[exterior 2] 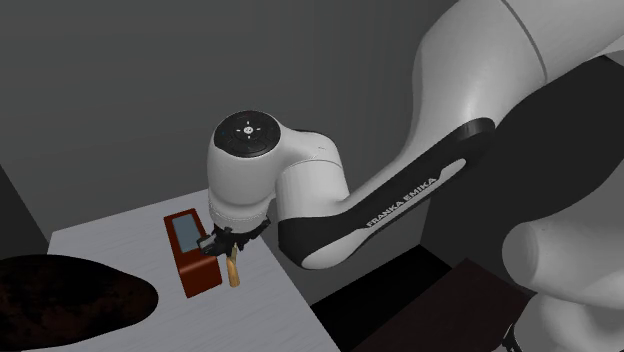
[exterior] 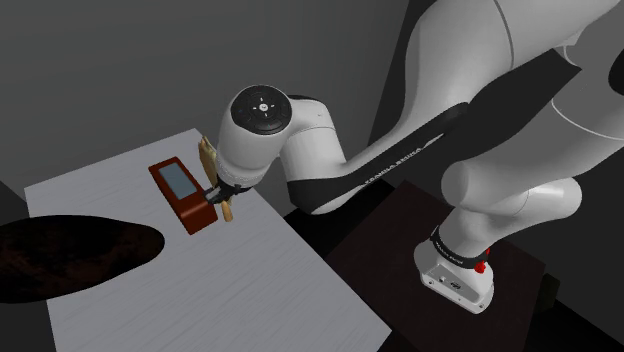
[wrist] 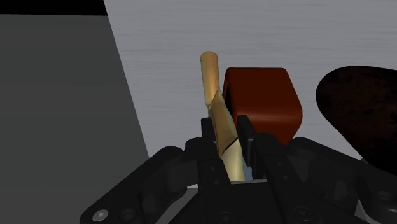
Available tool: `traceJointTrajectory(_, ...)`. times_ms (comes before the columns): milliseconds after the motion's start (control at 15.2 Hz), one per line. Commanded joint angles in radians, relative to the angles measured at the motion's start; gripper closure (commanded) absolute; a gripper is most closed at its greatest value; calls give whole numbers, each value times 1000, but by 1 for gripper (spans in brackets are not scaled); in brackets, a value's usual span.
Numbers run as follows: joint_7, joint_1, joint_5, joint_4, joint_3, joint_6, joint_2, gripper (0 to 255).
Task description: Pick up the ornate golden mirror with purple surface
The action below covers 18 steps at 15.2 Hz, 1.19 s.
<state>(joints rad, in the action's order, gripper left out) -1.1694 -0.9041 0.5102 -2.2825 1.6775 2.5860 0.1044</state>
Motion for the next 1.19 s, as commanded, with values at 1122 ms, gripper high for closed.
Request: traceJointTrajectory(1122,244,523,-271,77,-535,-141,127,255)
